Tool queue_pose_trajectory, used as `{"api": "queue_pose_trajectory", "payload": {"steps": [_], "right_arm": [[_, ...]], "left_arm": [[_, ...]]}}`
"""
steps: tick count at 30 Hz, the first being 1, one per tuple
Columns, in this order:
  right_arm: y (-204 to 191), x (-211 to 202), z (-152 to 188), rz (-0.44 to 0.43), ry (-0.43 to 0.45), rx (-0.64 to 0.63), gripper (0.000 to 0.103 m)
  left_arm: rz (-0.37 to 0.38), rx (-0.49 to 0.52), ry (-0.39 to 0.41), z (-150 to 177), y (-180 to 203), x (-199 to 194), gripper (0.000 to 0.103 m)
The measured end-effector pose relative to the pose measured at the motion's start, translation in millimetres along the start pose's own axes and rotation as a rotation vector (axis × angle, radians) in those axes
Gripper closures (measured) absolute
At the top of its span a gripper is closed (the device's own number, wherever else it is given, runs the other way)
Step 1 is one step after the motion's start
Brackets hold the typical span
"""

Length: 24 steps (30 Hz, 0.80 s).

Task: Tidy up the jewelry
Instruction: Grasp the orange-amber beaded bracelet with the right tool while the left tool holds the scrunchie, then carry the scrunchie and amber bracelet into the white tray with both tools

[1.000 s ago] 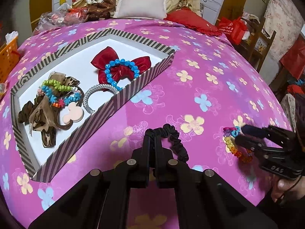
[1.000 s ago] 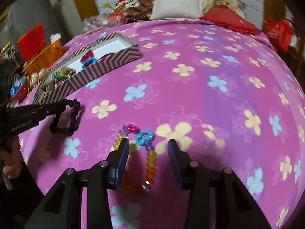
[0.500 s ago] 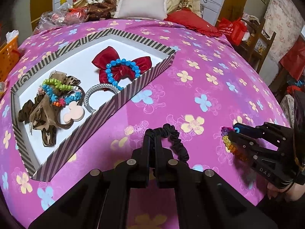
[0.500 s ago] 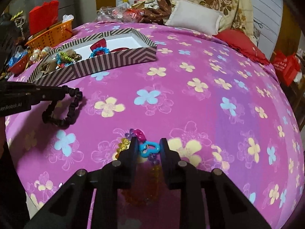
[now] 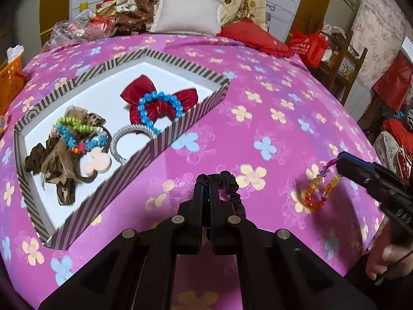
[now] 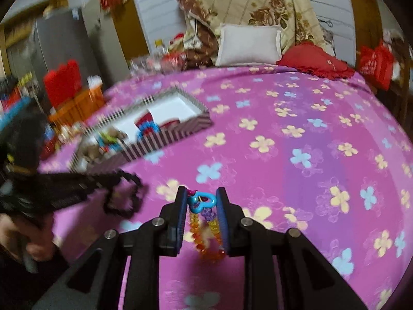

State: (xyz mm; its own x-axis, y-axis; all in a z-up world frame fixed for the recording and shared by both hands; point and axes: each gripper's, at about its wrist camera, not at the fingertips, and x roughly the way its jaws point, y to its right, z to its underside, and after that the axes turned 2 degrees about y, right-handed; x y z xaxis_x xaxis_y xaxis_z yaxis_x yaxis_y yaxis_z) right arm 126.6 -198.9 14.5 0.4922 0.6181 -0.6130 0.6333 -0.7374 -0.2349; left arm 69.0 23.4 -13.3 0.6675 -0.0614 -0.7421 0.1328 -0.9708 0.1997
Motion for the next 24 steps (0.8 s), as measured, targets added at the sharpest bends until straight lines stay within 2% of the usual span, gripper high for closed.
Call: {"api": "queue_pose_trajectory", "payload": {"steps": [2,7,13,24], "right_arm": [[5,-10,-4,-0.056,0.042,0.058,0.080],[7,-20,-9,-0.061,0.098,0.092,0.080],[2,-14,-9,0.018,0.070,0.049,0.080],[-1,-11,-6,0.049,0.053,0.035,0.080]], "left_arm": [[0.007,0.002,0.021,-2,1,-4,0.103],[-0.012,0.018,0.036,-4,6,-7,0.103],[-0.053,0.034,0.047,-5,7,-8,0.103],[-0.073,0.036,0.061,-5,5,-12,0.103]]}}
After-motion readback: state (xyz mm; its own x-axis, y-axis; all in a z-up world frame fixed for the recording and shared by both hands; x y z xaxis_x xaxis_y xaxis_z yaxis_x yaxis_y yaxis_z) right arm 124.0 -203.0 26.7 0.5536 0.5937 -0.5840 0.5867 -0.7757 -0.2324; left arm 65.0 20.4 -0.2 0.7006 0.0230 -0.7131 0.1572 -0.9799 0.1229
